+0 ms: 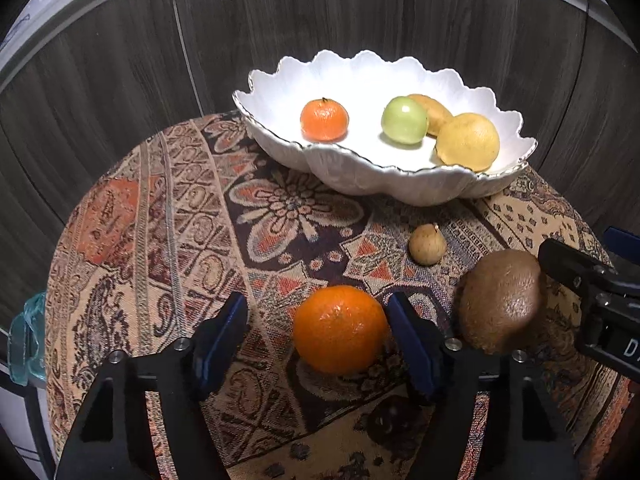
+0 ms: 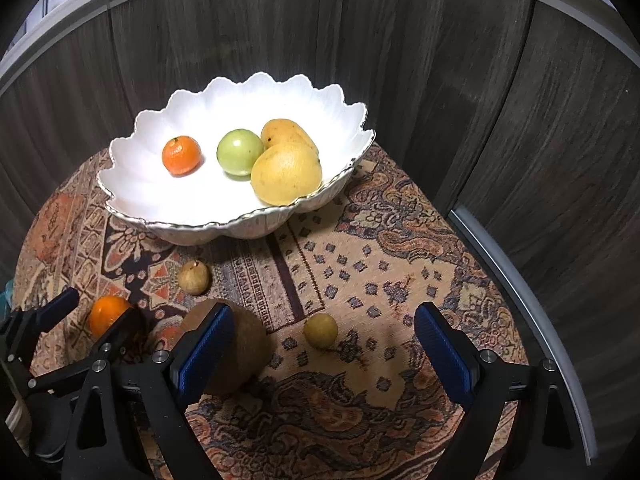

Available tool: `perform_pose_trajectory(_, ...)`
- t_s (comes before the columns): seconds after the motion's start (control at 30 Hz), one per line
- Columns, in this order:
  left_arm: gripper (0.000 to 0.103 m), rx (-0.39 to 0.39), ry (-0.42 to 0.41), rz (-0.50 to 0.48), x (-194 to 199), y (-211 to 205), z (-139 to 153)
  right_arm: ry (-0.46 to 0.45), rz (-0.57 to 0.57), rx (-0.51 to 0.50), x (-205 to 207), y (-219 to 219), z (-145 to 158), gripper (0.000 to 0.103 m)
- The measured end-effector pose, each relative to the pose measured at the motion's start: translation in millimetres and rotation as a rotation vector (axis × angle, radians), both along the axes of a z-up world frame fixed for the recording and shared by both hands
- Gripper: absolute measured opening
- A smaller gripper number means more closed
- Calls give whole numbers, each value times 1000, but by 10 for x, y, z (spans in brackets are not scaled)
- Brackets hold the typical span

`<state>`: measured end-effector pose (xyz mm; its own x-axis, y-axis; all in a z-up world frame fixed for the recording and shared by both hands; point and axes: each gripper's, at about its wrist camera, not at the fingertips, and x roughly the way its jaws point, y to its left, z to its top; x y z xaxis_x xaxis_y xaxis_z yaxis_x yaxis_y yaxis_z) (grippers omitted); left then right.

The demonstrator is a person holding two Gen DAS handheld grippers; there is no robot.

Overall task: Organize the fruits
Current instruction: 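Lift both tools from the bowl and lower the left tool onto a mandarin, then close the left tool on the mandarin while the right tool grasps the brown kiwi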

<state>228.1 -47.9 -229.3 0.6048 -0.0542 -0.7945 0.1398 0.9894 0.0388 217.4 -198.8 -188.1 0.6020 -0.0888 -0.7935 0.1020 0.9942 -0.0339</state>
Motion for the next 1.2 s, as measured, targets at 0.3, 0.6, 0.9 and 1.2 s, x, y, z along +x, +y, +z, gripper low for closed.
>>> perform_pose_trajectory(0.3,46,-14,29,-41,-4,-83,-100,-3,4,1,-5,14,8,92)
perform_pose_trajectory(0.6,45,-12,19,-6,-62,76,38,-16,31,18,-25,118,69,92)
perform_pose_trajectory(0.9,45,9,0,62,-143,447,121,11,79,17,21,370,-33,92)
perform_pose_trajectory(1.2,45,-6,6,94,-128,627,74,68,82,34,139,521,-281,89)
